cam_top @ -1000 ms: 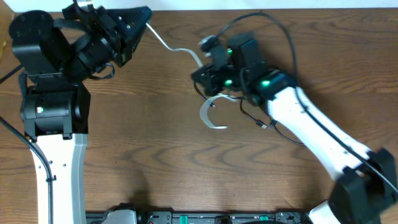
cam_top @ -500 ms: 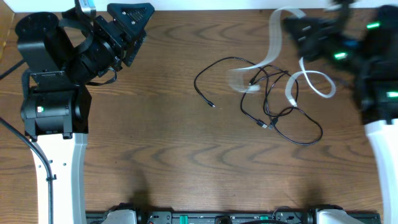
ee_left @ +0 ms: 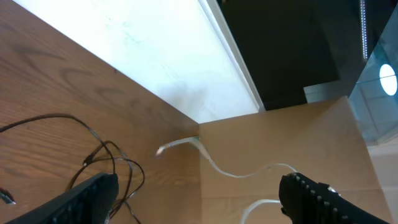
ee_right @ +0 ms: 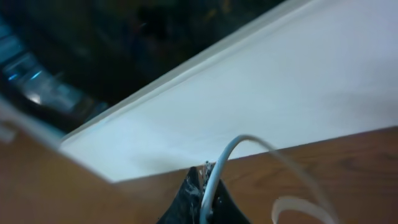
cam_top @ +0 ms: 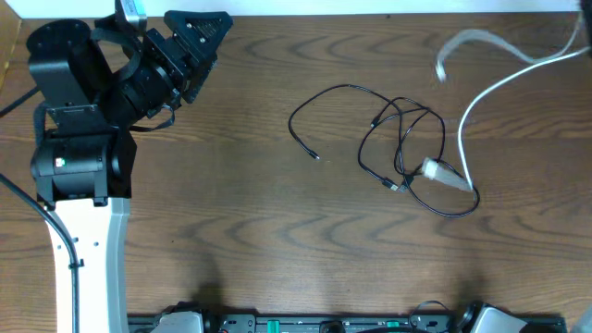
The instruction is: Untangle cables
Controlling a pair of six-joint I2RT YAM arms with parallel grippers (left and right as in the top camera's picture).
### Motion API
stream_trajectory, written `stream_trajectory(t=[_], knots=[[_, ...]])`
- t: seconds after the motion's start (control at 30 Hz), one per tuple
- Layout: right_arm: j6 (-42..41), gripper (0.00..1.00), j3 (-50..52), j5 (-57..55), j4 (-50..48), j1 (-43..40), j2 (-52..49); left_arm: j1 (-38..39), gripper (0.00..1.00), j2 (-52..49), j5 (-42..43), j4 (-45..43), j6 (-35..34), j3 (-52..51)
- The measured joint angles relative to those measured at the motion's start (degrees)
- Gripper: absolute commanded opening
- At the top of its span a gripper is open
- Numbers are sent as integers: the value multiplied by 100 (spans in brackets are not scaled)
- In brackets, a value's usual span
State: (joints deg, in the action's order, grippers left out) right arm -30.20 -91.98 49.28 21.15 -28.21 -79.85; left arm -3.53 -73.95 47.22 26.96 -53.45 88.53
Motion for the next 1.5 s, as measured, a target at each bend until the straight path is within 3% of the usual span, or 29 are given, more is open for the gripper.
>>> stream_trajectory(t=[0.37, 0.47, 0.67, 0.83, 1.23, 1.3, 1.33, 1.4, 1.5], knots=[[114, 1, -223, -1064, -352, -387, -1425, 0, 87, 0, 0, 125, 125, 0], [208, 1, -890, -1246, 63, -387, -2028, 0, 87, 0, 0, 118, 127, 0], [584, 1, -3265, -1856, 1390, -400, -3303, 0, 87, -13, 0, 129, 144, 0], [778, 1, -4551, -2319, 1694, -485, -3982, 0, 87, -26, 0, 136, 144, 0], [1237, 1, -4747, -4339, 1408, -643, -5219, 0, 87, -26, 0, 136, 413, 0], [1427, 14, -4747, -4546, 1351, -643, -5445, 0, 87, -26, 0, 136, 490, 0], [1491, 32, -4747, -4653, 1333, -645, -5558, 0, 87, -26, 0, 136, 531, 0], [1609, 99, -4745, -4813, 1285, -645, -5731, 0, 87, -31, 0, 136, 570, 0], [1705, 99, -4745, -4931, 1252, -645, -5858, 0, 87, -72, 0, 142, 584, 0]])
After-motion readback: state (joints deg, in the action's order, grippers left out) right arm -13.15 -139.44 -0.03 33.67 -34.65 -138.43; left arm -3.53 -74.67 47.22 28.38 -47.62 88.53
